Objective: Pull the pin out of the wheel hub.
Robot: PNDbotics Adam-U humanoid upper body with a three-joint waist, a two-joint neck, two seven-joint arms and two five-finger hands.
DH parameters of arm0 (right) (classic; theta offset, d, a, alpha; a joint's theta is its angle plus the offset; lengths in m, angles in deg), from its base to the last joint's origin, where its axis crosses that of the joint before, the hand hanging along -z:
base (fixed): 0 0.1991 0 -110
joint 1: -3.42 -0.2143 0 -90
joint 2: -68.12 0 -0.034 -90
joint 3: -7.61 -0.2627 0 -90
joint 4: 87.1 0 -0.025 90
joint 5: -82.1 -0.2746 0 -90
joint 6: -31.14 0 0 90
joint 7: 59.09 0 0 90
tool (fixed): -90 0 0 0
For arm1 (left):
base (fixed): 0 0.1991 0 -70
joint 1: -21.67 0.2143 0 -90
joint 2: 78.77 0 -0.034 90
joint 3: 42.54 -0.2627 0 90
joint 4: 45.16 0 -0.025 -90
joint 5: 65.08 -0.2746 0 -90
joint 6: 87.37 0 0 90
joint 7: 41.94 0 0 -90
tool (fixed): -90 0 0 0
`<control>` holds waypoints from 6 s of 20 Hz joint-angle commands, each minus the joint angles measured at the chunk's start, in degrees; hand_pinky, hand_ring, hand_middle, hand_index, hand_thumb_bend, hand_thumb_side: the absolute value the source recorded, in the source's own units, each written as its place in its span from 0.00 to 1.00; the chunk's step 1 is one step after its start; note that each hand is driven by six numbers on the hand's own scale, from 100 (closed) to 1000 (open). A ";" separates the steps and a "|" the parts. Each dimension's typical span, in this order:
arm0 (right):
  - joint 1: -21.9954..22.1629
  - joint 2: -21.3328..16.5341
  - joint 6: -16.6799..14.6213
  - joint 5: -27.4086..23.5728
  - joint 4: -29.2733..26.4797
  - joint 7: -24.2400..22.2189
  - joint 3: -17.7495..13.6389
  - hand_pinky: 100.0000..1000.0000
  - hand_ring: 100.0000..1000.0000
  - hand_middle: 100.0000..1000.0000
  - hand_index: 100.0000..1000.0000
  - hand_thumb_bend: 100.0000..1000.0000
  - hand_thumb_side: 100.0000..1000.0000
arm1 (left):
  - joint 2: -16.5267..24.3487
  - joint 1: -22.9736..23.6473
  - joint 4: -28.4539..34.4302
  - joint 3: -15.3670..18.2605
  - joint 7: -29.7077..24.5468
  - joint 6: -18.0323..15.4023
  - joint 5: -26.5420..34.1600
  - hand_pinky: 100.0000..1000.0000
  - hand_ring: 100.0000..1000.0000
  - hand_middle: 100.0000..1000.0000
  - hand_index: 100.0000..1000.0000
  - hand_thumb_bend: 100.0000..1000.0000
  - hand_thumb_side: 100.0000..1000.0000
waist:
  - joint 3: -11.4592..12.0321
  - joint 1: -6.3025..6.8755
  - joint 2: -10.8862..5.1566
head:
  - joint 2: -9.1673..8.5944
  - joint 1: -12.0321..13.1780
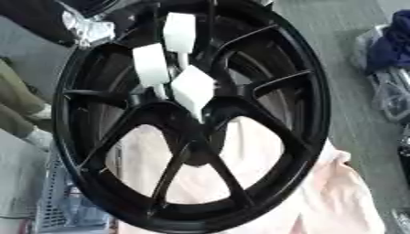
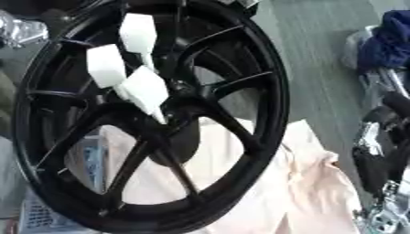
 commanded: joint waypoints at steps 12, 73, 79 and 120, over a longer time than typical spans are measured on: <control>-1.40 -1.30 -0.22 -1.82 -0.71 -0.89 0.69 0.45 0.77 0.70 0.75 0.00 0.52 | -4.31 -3.54 -4.69 4.74 -13.14 1.96 -0.12 0.87 0.82 0.76 0.85 0.01 0.61 | -2.05 0.83 -1.38 | -3.84 -0.11; -4.62 1.42 0.55 -5.66 -0.71 -2.78 2.75 0.46 0.76 0.70 0.75 0.00 0.63 | -8.50 -2.09 -10.27 4.81 -13.50 9.47 -8.89 0.81 0.69 0.52 0.70 0.07 0.34 | -4.73 1.63 1.63 | -6.11 2.78; -4.73 1.43 0.36 -5.84 -0.71 -2.59 2.63 0.46 0.76 0.70 0.75 0.00 0.63 | -8.66 -1.96 -10.02 4.63 -13.50 9.21 -8.78 0.78 0.58 0.41 0.57 0.11 0.29 | -4.85 1.58 1.56 | -6.39 2.85; -2.74 2.73 -1.14 -3.61 -0.71 -0.18 0.36 0.46 0.77 0.70 0.76 0.00 0.61 | 19.33 27.47 -18.14 36.07 18.81 18.40 9.94 0.65 0.37 0.12 0.32 0.00 0.22 | 0.58 -1.73 -0.02 | -4.39 -0.21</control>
